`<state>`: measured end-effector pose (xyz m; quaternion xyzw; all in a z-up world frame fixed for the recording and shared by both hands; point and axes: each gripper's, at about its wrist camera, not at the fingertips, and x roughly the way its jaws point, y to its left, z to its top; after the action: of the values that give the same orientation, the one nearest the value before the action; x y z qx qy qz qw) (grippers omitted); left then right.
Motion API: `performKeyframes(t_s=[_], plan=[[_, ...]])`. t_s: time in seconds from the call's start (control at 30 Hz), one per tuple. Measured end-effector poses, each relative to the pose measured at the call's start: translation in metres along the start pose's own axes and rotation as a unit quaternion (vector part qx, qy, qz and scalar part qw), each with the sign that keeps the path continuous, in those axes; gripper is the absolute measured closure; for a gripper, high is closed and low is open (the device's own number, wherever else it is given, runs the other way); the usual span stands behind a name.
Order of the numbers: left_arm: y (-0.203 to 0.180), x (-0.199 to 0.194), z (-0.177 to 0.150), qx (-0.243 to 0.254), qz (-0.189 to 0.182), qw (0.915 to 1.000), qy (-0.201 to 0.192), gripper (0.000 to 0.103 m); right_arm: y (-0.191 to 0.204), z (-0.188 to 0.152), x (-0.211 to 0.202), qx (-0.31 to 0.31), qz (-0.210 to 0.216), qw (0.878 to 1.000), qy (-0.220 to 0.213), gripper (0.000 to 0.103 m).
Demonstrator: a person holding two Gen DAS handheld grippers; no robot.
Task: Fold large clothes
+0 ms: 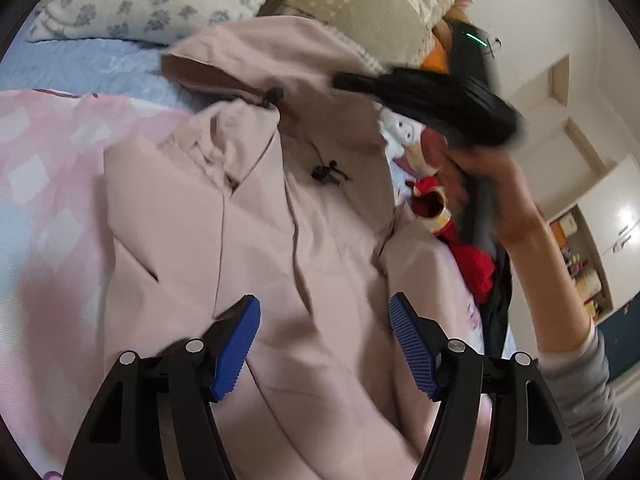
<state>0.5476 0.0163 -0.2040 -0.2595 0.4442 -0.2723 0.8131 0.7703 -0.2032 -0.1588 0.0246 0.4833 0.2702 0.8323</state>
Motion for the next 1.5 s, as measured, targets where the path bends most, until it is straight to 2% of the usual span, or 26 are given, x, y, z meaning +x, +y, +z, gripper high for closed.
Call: performKeyframes(t_s=[0.07,0.17,0.27,0.37,0.5,0.53,0.6,0.67,0.73,0.77,0.83,0.87,0.9,0.97,1.03,1.17,1.23,1.3,1.37,1.43,1.47,1.5], plan=[[-0.008,-0.009,0.01,-0.007,-0.008,0.9999,-0.002,0.033,0.016,-0.02,-0.042,-0.032,0.022,0.999,-0.009,0.1],[-0.032,-0.031,0.023,0.021,0.028,0.9993,-0.013,0.033,0.039,-0.056,-0.094,-0.067,0.07,0.995,-0.01,0.1],[-0.062,-0.063,0.034,0.035,0.038,0.9979,-0.038,0.033,0.052,-0.104,-0.126,-0.102,0.091,0.991,0.008,0.1],[-0.092,-0.091,0.036,0.059,0.045,0.9953,-0.062,0.028,0.048,-0.145,-0.14,-0.105,0.1,0.989,0.021,0.1],[-0.123,-0.11,0.046,0.086,0.052,0.9918,-0.079,0.026,0.038,-0.196,-0.125,-0.119,0.1,0.986,0.065,0.1],[-0.129,-0.112,0.048,0.09,0.047,0.9921,-0.074,0.025,0.036,-0.207,-0.119,-0.119,0.095,0.986,0.073,0.1],[-0.138,-0.093,0.054,0.107,0.055,0.9919,-0.04,0.024,0.034,-0.22,-0.108,-0.117,0.092,0.985,0.086,0.098],[-0.135,-0.058,0.047,0.107,0.076,0.991,0.025,0.026,0.034,-0.227,-0.105,-0.103,0.094,0.987,0.079,0.098],[-0.126,-0.027,0.033,0.102,0.107,0.9859,0.079,0.031,0.034,-0.23,-0.112,-0.088,0.097,0.99,0.058,0.095],[-0.123,-0.02,0.026,0.097,0.112,0.9849,0.09,0.033,0.034,-0.231,-0.118,-0.079,0.102,0.99,0.048,0.093],[-0.108,-0.007,0.009,0.079,0.116,0.9839,0.11,0.044,0.034,-0.232,-0.129,-0.071,0.099,0.992,0.03,0.088],[-0.103,-0.006,0.004,0.068,0.109,0.9853,0.113,0.057,0.035,-0.232,-0.133,-0.069,0.095,0.993,0.026,0.087],[-0.096,-0.01,-0.001,0.048,0.093,0.9884,0.11,0.059,0.037,-0.234,-0.142,-0.064,0.094,0.993,0.02,0.085],[-0.083,-0.027,-0.015,0.002,0.05,0.9939,0.098,0.059,0.039,-0.239,-0.155,-0.052,0.096,0.994,0.003,0.079],[-0.078,-0.048,-0.029,-0.016,0.015,0.9963,0.083,0.058,0.042,-0.249,-0.177,-0.037,0.106,0.993,-0.02,0.064],[-0.093,-0.09,-0.062,0.002,-0.026,0.9981,0.057,0.056,0.045,-0.265,-0.201,-0.002,0.121,0.992,-0.047,0.051],[-0.108,-0.101,-0.073,0.016,-0.042,0.9979,0.047,0.053,0.045,-0.276,-0.214,0.025,0.139,0.988,-0.067,0.03],[-0.122,-0.105,-0.078,0.03,-0.052,0.9971,0.047,0.049,0.043,-0.281,-0.218,0.058,0.171,0.98,-0.084,0.03],[-0.136,-0.103,-0.083,0.053,-0.041,0.9967,0.047,0.042,0.045,-0.286,-0.222,0.082,0.191,0.972,-0.106,0.028],[-0.143,-0.084,-0.085,0.065,-0.012,0.9954,0.069,0.04,0.053,-0.289,-0.216,0.083,0.183,0.975,-0.099,0.027],[-0.143,-0.076,-0.087,0.059,-0.008,0.995,0.08,0.04,0.059,-0.287,-0.203,0.082,0.161,0.98,-0.083,0.029],[-0.142,-0.065,-0.087,0.053,-0.005,0.9944,0.091,0.04,0.063,-0.287,-0.196,0.076,0.147,0.984,-0.07,0.042]])
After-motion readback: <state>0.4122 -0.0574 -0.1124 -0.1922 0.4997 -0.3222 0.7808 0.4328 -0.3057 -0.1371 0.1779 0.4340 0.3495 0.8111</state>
